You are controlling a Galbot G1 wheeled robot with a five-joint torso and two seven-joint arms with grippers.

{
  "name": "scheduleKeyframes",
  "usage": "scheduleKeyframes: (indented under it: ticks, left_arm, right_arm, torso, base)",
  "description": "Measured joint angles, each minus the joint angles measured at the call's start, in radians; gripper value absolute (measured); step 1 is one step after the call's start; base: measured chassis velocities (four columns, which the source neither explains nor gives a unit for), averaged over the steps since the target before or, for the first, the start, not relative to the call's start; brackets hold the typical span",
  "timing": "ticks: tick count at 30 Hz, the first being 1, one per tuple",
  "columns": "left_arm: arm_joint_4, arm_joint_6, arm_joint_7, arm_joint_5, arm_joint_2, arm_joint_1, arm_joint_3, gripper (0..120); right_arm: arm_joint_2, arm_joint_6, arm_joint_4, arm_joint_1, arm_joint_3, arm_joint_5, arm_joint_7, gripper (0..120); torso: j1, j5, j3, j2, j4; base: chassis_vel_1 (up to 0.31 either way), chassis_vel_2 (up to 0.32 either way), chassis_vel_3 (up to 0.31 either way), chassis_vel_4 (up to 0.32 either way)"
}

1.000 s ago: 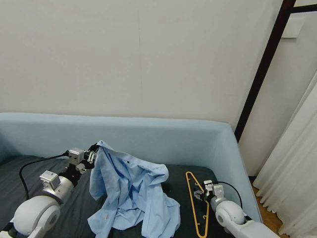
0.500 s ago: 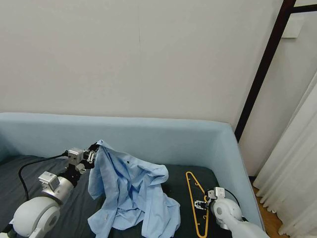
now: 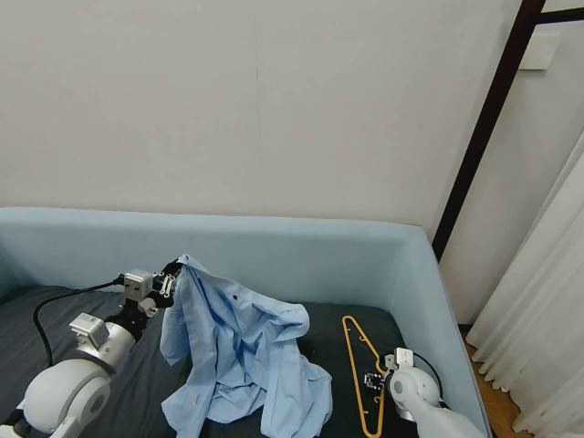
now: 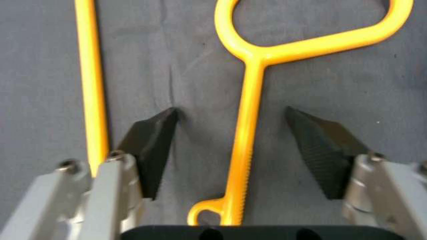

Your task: Pick up the clothes from the sofa and hang them on the clothes hanger.

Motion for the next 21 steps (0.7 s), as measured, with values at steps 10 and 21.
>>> scheduleKeyframes:
  ticks: [10, 21]
  left_arm:
    - [0.000, 0.000, -0.004, -0.001, -0.003, -0.002, -0.004, 0]
    - [0.010, 0.000, -0.008, -0.001, -0.007, -0.018, 0.005, 0]
  right_arm:
    - [0.002, 0.001, -0.050, 0.011, 0.008, -0.025, -0.043, 26]
    - [-0.029, 0.039, 0.025, -0.015, -0.015, -0.052, -0.048, 4]
  torso:
    - [0.000, -0.0002, 0.000, 0.000, 0.0004]
    - [0.000, 0.0002, 0.000, 0.000, -0.0004]
  base:
    - [0.000, 0.000, 0.000, 0.000]
    - [0.000, 0.000, 0.000, 0.000]
